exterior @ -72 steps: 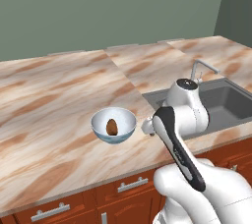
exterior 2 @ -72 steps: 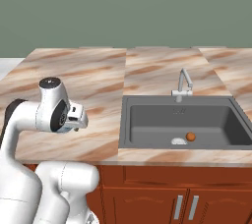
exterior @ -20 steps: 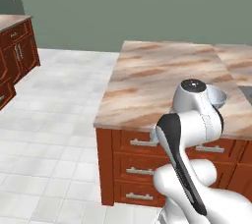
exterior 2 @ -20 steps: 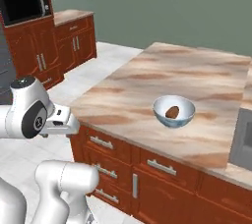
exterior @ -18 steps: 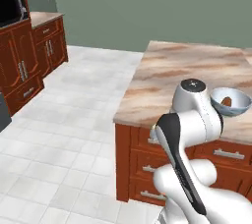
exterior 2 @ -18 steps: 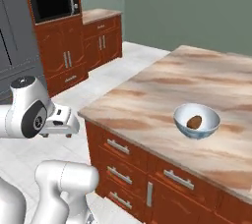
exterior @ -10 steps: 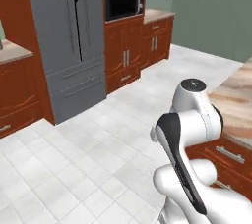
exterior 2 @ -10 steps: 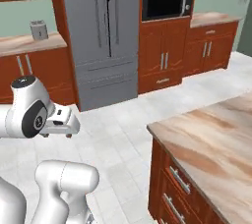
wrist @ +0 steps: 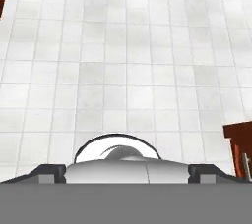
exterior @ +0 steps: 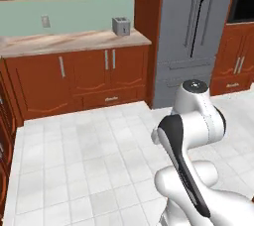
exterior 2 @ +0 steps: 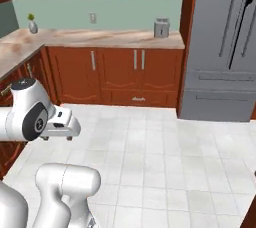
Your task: Pick the potatos from the cabinet and place them in one bowl. Pick the tangerine from the sink and place it in the other bowl.
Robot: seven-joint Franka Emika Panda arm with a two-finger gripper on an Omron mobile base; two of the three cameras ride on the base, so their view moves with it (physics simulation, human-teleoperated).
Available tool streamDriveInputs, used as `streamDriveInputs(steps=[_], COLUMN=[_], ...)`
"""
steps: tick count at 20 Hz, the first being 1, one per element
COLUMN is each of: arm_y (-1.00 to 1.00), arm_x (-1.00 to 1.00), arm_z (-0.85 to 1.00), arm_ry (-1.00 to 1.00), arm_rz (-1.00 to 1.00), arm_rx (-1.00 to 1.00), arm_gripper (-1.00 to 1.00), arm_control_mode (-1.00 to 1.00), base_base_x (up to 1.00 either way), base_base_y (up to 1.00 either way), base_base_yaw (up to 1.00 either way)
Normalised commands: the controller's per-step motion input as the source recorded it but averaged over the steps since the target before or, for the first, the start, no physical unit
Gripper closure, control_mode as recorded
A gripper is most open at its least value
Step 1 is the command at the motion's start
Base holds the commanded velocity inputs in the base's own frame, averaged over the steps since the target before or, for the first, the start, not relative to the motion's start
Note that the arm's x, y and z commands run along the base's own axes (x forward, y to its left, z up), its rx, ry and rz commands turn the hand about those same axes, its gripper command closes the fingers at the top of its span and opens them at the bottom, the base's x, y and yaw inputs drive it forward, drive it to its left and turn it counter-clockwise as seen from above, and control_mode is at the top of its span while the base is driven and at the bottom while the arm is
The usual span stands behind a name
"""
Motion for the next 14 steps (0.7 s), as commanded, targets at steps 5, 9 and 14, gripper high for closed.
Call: streamDriveInputs(steps=[5, 9, 14], arm_y=[0.0, 0.0, 0.0], arm_x=[0.0, 0.0, 0.0], arm_z=[0.0, 0.0, 0.0], arm_ry=[0.0, 0.0, 0.0], arm_rz=[0.0, 0.0, 0.0], arm_rx=[0.0, 0.0, 0.0], arm_gripper=[-1.0, -1.0, -1.0], arm_control_mode=[1.0, 1.0, 1.0], base_base_x=[-0.18, -0.06, 0.0], base_base_y=[0.51, 0.23, 0.12], base_base_yaw=[0.65, 0.69, 0.71])
